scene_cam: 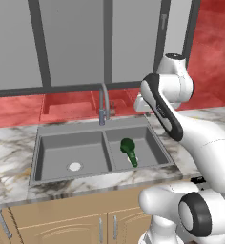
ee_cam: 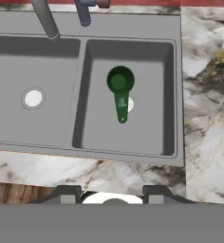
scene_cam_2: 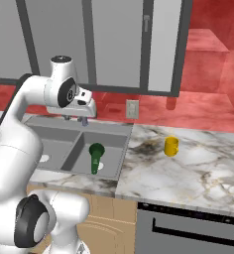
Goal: Move any existing items from the left basin to the right basin for drying. Then move the mug from the counter to the left basin of the sink for washing.
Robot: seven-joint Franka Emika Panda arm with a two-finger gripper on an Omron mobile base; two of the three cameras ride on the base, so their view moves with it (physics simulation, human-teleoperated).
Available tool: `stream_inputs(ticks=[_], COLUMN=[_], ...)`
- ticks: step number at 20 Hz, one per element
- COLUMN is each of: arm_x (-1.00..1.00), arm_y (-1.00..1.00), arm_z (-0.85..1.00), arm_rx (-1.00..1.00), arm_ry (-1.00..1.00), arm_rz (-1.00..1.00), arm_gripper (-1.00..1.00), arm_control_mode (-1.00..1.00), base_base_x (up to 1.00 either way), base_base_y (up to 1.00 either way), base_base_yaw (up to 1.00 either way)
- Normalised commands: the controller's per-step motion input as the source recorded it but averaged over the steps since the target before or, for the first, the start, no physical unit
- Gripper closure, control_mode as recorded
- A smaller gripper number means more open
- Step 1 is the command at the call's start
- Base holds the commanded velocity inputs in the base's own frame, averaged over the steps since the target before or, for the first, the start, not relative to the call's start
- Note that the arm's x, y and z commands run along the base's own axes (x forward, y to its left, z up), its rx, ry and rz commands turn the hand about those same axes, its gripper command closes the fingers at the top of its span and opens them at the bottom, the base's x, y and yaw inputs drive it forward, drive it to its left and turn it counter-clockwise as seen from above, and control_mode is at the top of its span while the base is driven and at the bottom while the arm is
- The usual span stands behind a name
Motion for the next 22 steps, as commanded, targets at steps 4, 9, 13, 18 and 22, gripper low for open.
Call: stream_inputs(ticks=[4, 9, 13, 18, 22], arm_x=[-0.05, 0.00, -0.01, -0.08, -0.01], arm_y=[-0.07, -0.71, -1.00, -1.00, -1.00], arm_z=[-0.04, -0.43, -0.54, -0.30, -0.02], arm_rx=[0.02, 0.02, 0.00, 0.00, 0.00], arm_ry=[0.01, -0.08, -0.05, -0.08, -0.06], arm_rz=[-0.01, -0.02, -0.02, 0.00, -0.02], arm_gripper=[-1.00, -1.00, -1.00, -1.00, -1.00], arm_control_mode=[-1.00, -1.00, -1.00, -1.00, -1.00], base_base_x=[0.00, 0.00, 0.00, 0.00, 0.00], base_base_y=[0.00, 0.00, 0.00, 0.00, 0.00], base_base_yaw=[0.00, 0.00, 0.00, 0.00, 0.00])
